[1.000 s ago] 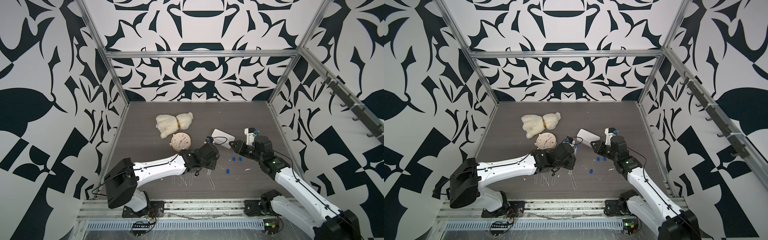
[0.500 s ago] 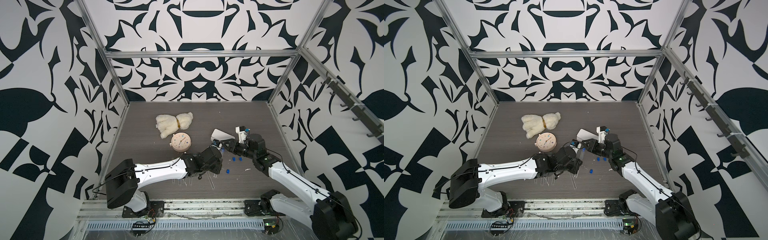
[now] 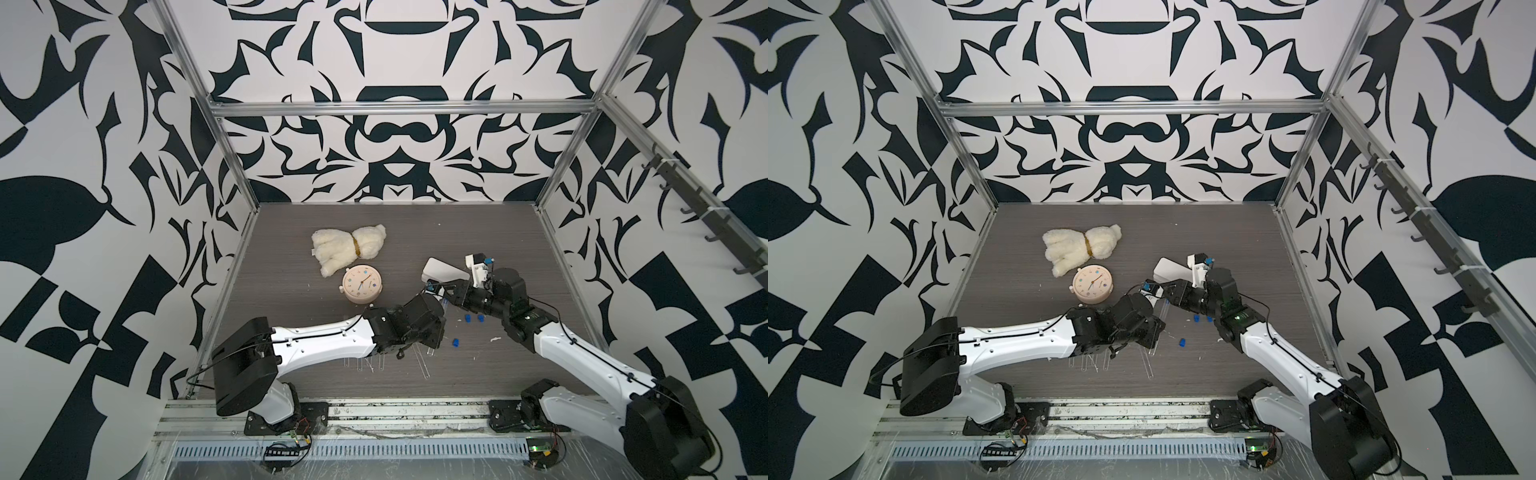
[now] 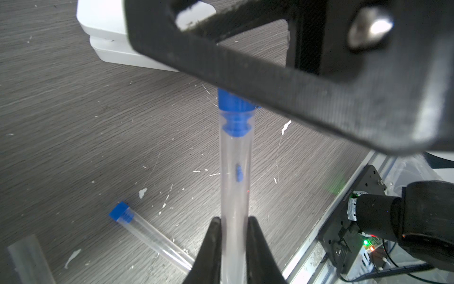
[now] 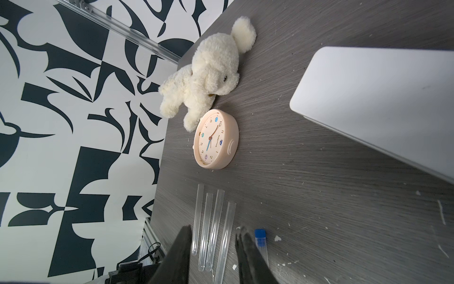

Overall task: Remove stoppers from test tubes
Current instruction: Open the stopper on the test tube.

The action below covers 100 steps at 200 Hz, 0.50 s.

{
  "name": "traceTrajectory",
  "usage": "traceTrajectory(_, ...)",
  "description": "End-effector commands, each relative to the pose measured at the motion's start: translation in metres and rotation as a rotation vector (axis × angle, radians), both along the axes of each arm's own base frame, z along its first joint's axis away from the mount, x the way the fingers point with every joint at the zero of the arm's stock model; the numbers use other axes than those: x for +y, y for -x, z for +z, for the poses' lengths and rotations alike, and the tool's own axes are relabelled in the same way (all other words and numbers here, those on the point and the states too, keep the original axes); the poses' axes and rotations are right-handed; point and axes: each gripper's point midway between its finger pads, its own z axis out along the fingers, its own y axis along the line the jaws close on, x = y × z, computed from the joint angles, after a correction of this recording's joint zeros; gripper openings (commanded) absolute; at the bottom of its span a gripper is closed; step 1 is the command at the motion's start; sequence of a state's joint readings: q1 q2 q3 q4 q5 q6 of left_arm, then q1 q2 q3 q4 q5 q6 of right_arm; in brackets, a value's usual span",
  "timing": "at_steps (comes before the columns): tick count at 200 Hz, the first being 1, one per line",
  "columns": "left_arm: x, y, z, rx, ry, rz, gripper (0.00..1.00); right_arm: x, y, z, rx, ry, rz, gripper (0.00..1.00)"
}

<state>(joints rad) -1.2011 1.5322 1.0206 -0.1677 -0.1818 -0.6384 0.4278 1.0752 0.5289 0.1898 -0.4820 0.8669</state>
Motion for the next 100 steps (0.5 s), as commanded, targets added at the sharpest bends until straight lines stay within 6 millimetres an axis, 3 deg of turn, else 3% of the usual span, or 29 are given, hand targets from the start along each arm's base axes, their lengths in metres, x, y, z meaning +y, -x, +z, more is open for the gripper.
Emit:
traceTrajectory(1,0.0001,0.0013,-0.0065,-0.003,-0.023,-0.015,0.19,0.0085,-0.002,0.0133,-0.03,-0.016,0.032,0.3)
traceTrajectory(67,0.0008,0.0012,-0.0071,-0.004,-0.028,-0.013,0.19,0.0117,-0.0015,0.014,-0.032,-0.011,0.042,0.23)
traceTrajectory(100,0.0018,0.002,-0.0099,0.001,-0.035,-0.014,0.19,0.0088,-0.0028,0.0191,-0.05,-0.004,0.025,0.25)
